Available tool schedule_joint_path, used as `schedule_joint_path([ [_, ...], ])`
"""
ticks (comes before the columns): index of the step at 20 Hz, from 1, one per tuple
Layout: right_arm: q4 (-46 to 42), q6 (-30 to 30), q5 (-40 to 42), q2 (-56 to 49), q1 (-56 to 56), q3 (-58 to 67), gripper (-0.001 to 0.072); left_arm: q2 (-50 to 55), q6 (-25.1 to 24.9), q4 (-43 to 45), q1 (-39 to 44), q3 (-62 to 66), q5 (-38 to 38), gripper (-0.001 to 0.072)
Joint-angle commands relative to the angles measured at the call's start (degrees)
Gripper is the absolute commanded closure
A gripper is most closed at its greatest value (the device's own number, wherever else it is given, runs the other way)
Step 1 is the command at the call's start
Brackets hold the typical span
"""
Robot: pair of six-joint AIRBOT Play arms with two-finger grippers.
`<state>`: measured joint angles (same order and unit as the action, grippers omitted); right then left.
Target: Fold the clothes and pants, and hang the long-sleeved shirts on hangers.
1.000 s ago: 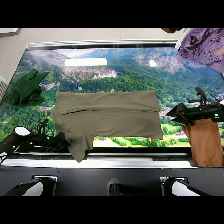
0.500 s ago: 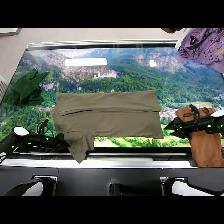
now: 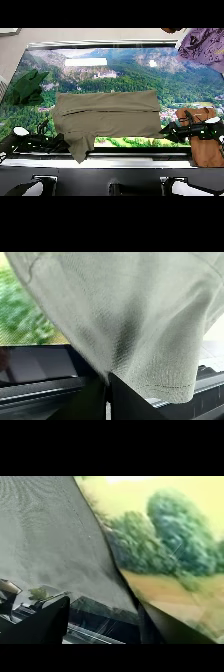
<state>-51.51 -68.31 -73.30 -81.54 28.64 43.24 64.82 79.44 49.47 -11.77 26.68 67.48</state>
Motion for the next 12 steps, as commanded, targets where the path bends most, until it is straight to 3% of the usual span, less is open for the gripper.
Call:
schedule_joint_path([
  [1, 0.83, 1.18, 2.08, -0.07, 0.02, -2.08, 0.0237, -0.02, -0.04, 0.04, -0.07, 0.07, 0.04, 0.0690],
  [2, 1.57, 1.25, 2.64, -0.07, 0.02, -2.78, 0.0248, -0.02, -0.04, 0.04, -0.04, 0.07, 0.02, 0.0690],
  [5, 1.99, 1.57, 3.06, -0.07, 0.02, -3.32, 0.0489, -0.04, -0.22, 0.96, -0.07, 0.28, 0.02, 0.0690],
  [6, 2.08, 2.27, 2.93, -0.04, 0.02, -3.32, 0.0641, -0.04, -0.20, 2.03, -0.07, 0.66, 0.07, 0.0690],
  [7, 2.32, 2.54, 2.86, 0.00, 0.02, -3.32, 0.0683, -0.09, 0.04, 3.45, -0.07, 1.27, 0.37, 0.0691],
  [9, 2.97, 2.40, 1.70, 0.04, 0.04, -3.17, 0.0685, -1.07, 1.81, 7.87, -0.07, 3.39, 1.77, 0.0692],
  [12, 0.76, -0.72, -0.46, 3.08, 0.04, -3.15, 0.0685, -5.99, 9.31, 17.77, -0.07, 7.52, 5.81, 0.0693],
])
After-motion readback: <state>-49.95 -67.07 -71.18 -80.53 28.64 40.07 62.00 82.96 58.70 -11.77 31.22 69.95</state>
